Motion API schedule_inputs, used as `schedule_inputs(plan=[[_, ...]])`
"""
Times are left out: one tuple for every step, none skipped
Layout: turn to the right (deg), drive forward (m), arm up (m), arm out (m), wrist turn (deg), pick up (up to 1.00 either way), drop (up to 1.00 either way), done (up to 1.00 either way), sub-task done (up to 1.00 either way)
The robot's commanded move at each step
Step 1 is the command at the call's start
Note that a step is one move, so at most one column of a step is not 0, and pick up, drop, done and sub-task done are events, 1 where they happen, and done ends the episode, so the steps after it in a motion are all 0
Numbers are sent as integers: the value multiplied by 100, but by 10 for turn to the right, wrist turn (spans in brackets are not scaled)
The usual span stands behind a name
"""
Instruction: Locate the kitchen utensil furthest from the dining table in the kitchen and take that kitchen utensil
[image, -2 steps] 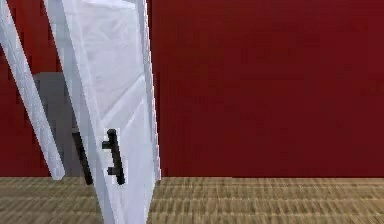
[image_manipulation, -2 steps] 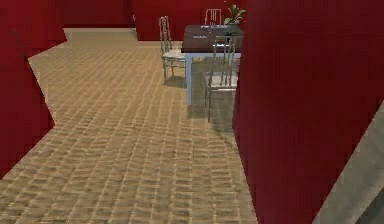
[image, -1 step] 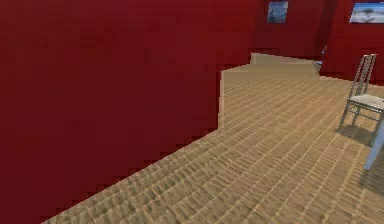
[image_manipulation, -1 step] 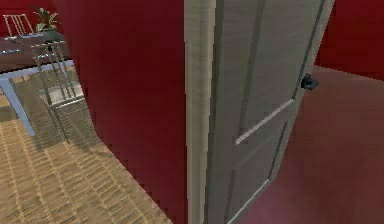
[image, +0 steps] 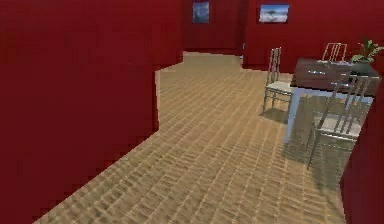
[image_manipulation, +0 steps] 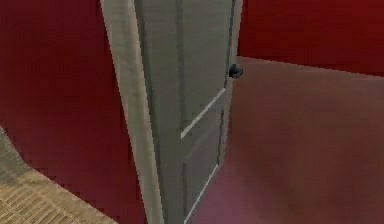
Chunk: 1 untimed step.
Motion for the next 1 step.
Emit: schedule_inputs(plan=[[0,100,0,0,0,0,0,0,0]])
